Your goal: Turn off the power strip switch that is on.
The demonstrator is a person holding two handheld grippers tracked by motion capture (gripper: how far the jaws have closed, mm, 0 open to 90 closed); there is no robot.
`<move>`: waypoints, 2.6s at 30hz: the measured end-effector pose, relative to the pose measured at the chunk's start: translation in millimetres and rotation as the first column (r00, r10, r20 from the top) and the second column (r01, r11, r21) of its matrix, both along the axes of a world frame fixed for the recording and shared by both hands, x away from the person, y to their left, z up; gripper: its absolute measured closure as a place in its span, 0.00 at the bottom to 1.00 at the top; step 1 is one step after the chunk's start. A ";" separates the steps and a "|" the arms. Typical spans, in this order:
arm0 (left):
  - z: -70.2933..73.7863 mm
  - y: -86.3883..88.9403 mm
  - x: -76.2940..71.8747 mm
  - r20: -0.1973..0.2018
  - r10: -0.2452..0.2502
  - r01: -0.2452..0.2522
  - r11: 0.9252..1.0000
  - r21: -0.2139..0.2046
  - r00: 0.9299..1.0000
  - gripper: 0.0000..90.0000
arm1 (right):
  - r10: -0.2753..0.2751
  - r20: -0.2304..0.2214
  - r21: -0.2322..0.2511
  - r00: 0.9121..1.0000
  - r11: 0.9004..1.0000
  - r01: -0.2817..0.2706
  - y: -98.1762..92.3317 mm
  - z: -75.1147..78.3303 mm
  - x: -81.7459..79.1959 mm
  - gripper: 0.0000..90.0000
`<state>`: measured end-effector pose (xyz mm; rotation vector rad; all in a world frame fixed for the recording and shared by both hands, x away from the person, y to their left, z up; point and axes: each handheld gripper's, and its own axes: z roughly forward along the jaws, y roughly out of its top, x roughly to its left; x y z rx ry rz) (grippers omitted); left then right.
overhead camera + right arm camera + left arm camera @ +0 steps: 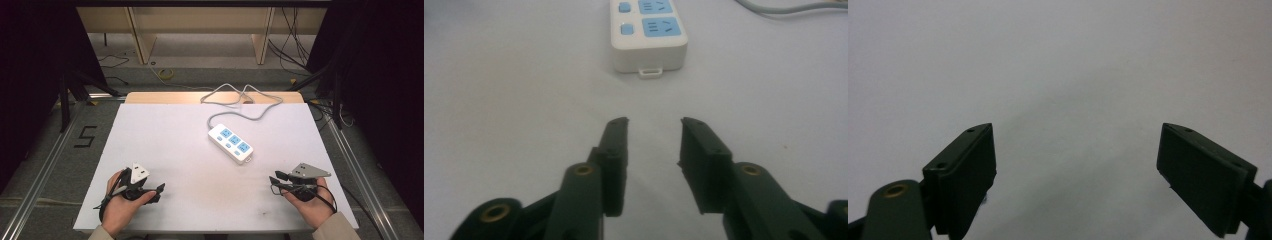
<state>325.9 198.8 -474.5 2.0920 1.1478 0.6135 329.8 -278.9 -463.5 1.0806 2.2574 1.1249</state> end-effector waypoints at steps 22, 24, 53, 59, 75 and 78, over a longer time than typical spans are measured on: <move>-0.8 -1.8 -0.3 0.004 0.002 -0.002 1.000 -0.006 1.000 0.18 | 0.038 -0.061 -0.119 0.997 0.992 -0.045 14.5 17.4 15.7 1.00; -1.0 -2.3 -0.4 0.004 0.003 -0.003 1.000 -0.009 1.000 0.18 | 0.043 -0.061 -0.123 0.997 0.991 -0.050 15.6 18.0 16.7 1.00; -1.0 -3.1 0.7 0.004 -0.002 0.002 1.000 -0.007 1.000 0.18 | 0.076 -0.109 -0.178 0.991 0.979 -0.095 34.9 33.8 49.0 1.00; -1.0 -3.3 0.7 0.004 -0.002 0.002 1.000 -0.007 1.000 0.19 | 0.079 -0.124 -0.189 0.989 0.977 -0.102 37.9 36.2 54.0 1.00; -1.1 -4.3 1.4 0.006 -0.003 0.003 1.000 -0.006 1.000 0.19 | 0.088 -0.141 -0.203 0.986 0.972 -0.116 48.4 44.5 66.2 1.00; -1.2 -4.6 1.6 0.006 -0.005 0.005 1.000 -0.007 1.000 0.19 | 0.088 -0.146 -0.204 0.985 0.972 -0.117 50.2 45.0 68.4 1.00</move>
